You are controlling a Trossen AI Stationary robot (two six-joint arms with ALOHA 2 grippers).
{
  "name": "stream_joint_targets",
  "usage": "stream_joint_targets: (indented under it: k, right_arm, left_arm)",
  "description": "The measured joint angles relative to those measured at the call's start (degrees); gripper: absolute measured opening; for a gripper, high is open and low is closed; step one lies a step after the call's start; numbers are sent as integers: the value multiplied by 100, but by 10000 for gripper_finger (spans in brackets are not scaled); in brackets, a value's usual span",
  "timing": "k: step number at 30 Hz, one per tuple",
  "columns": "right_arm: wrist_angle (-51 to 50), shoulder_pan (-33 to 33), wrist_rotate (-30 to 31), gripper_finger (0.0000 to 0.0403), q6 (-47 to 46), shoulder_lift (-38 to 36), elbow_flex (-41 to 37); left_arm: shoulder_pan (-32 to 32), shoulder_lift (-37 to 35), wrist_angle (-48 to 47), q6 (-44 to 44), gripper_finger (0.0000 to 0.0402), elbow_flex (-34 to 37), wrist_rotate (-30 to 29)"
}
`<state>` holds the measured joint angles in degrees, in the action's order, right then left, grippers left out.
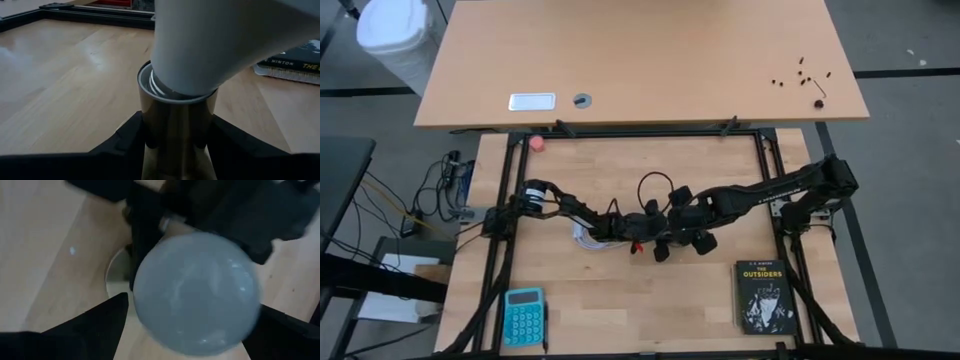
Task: Screw lightbulb
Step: Insert the white lightbulb into the silver lamp
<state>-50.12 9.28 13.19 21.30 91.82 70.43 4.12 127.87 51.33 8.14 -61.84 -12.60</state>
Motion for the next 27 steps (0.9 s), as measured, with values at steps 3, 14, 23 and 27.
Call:
stream_joint_targets:
  k: [3, 14, 23, 27]
  right_arm:
    - [28, 12, -3, 350, 273, 101, -2]
    - [117, 76, -2, 350, 1041, 98, 81]
    - [200, 76, 1, 350, 1271, 98, 83]
    - [-31, 60, -66, 350, 914, 219, 293]
  left_arm:
    - [1, 0, 0, -2, 171, 0, 86]
    - [-6, 0, 12, -57, 171, 0, 373]
    - [-11, 0, 20, -61, 171, 0, 417]
    - [-13, 0, -35, 6, 171, -59, 465]
